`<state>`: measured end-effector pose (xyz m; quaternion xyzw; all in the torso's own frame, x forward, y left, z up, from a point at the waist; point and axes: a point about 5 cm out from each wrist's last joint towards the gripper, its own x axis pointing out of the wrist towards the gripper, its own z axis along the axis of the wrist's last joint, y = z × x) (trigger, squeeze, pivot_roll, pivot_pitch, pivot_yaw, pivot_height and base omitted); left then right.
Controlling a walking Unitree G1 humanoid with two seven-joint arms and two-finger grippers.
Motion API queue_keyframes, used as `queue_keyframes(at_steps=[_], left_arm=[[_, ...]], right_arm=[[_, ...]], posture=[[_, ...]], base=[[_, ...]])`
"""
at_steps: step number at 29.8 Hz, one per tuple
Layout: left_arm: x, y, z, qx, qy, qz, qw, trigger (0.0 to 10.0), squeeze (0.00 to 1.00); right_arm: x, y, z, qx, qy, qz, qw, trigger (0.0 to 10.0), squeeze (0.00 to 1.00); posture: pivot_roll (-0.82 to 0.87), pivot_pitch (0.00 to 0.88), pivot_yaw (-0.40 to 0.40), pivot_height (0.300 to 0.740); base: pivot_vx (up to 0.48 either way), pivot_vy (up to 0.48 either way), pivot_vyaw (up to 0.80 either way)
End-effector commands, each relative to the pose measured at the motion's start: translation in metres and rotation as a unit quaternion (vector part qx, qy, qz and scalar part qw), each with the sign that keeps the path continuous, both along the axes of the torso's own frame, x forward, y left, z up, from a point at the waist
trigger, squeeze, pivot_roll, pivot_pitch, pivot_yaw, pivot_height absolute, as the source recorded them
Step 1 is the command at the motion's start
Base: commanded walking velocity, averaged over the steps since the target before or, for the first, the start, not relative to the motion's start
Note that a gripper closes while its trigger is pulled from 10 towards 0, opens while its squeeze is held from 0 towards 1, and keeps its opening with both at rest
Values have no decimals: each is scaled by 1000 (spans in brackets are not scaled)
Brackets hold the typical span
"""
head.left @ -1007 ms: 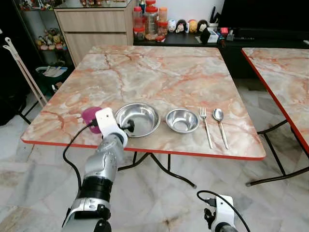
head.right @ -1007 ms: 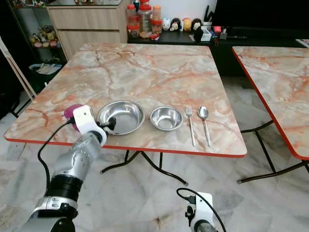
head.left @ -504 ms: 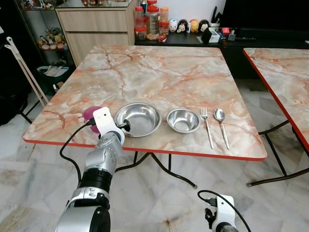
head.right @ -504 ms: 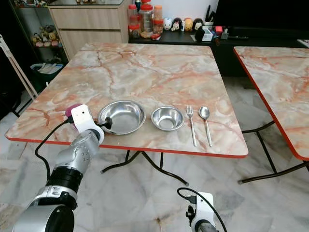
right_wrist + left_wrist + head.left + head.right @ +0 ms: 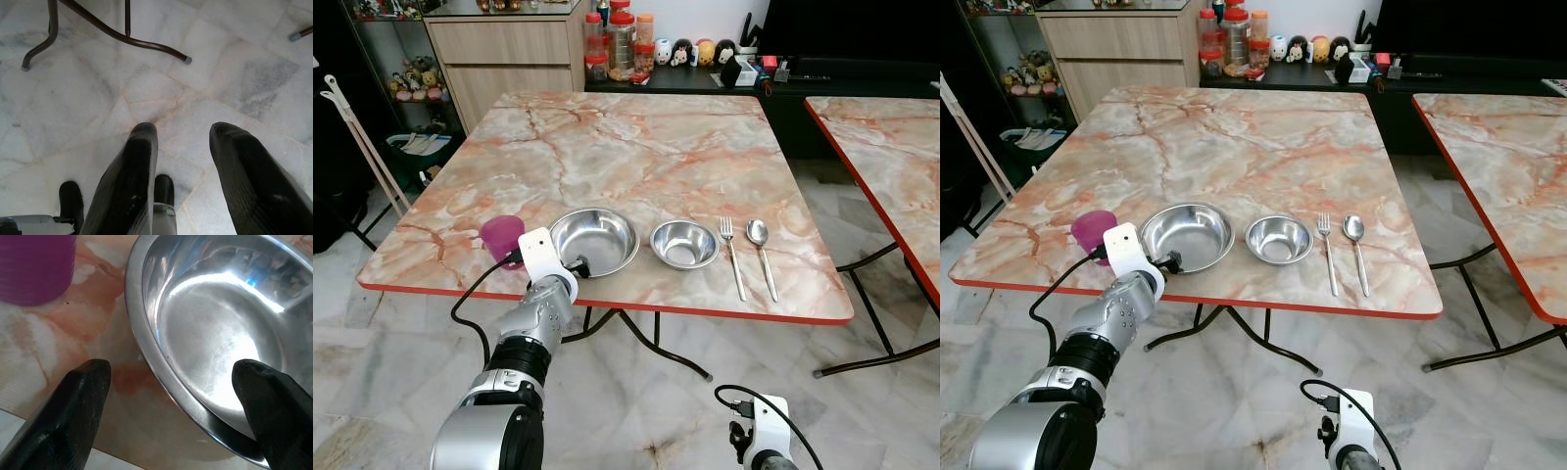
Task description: Setting the table
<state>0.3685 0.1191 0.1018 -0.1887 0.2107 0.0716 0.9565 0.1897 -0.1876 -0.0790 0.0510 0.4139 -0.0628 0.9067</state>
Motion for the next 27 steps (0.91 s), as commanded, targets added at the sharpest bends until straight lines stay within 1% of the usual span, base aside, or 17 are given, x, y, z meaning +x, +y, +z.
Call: queue_keyframes(at_steps=[1,4,5,6,14,17,19,27], left_arm=[[2,-2,2,8,0,1,1000,10000,0],[3,-1,1,6,2,9,1000,10000,0],[3,-1,1,5,3,11,1000,4275,0],[4,-1,2,2,2,16,1000,0,0],[5,1,2,-11,1,25,1000,0,0],[5,1,1,-10,0,25,1000,0,0],[4,1,0,-18,4,27,999,0,0],[2,1,-4,-39,18,19,999,0,0]], right_arm=[[1,-2,1,0,-2,-6,1000,10000,0],[1,-2,1,0,-2,-6,1000,10000,0],[1,-2,1,0,-2,-6,1000,10000,0],[1,-2,1,1,-2,-6,1000,10000,0],[1,0,1,1,1,0,1000,10000,0],[2,0,1,1,0,1,1000,10000,0],[4,1,2,1,-2,3,1000,10000,0],[4,1,2,1,-1,5,1000,10000,0]], posture=[[9,0,-9,740],[9,0,-9,740],[8,0,-8,740],[12,0,-9,740],[20,0,-12,740],[19,0,-9,740],[20,0,-9,740],[23,0,-4,740]], base=[[0,0,0],[0,0,0],[0,0,0],[0,0,0],[0,0,0],[0,0,0],[0,0,0],[0,0,0]])
